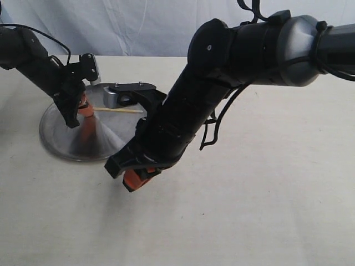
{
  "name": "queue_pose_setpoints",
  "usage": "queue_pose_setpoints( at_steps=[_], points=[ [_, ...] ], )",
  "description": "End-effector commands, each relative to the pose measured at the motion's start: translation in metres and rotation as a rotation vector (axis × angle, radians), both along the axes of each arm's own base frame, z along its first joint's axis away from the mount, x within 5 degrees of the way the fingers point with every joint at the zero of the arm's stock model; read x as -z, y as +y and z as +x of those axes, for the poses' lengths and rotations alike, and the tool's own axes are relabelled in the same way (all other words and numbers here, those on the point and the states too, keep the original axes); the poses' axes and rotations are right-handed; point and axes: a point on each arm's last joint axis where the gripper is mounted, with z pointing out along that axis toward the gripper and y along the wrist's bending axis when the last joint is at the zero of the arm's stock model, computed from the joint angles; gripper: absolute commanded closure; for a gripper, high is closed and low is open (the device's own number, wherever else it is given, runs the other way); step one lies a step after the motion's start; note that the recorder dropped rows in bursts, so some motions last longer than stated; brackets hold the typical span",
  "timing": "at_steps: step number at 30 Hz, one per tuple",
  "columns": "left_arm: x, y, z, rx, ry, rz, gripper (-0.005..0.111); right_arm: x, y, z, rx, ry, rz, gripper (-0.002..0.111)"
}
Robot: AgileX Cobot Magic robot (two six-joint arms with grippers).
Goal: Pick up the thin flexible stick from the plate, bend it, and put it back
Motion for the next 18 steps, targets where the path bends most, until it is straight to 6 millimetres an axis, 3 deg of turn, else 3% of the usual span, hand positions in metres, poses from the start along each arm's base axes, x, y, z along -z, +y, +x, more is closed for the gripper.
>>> queue_pose_setpoints(
  at_steps=[1, 13, 16, 18],
  points=[
    [-0.008, 0.001, -0.007, 0.004, 0.028, 0.007, 0.106, -0.004, 0.000, -0.001, 0.002, -0.009, 0.015, 0.089],
    [-0.026, -0.003, 0.011, -0.140, -0.122, -0.098, 0.105, -0.003, 0.000, -0.002, -0.005, -0.003, 0.013, 0.089],
    [-0.030, -0.002, 0.015, -0.126, -0.150, -0.083, 0.092, -0.004, 0.000, -0.001, -0.009, -0.010, 0.015, 0.089],
    [-0.032, -0.001, 0.017, -0.103, -0.178, -0.068, 0.076, -0.004, 0.000, -0.001, -0.009, -0.010, 0.015, 0.089]
  ],
)
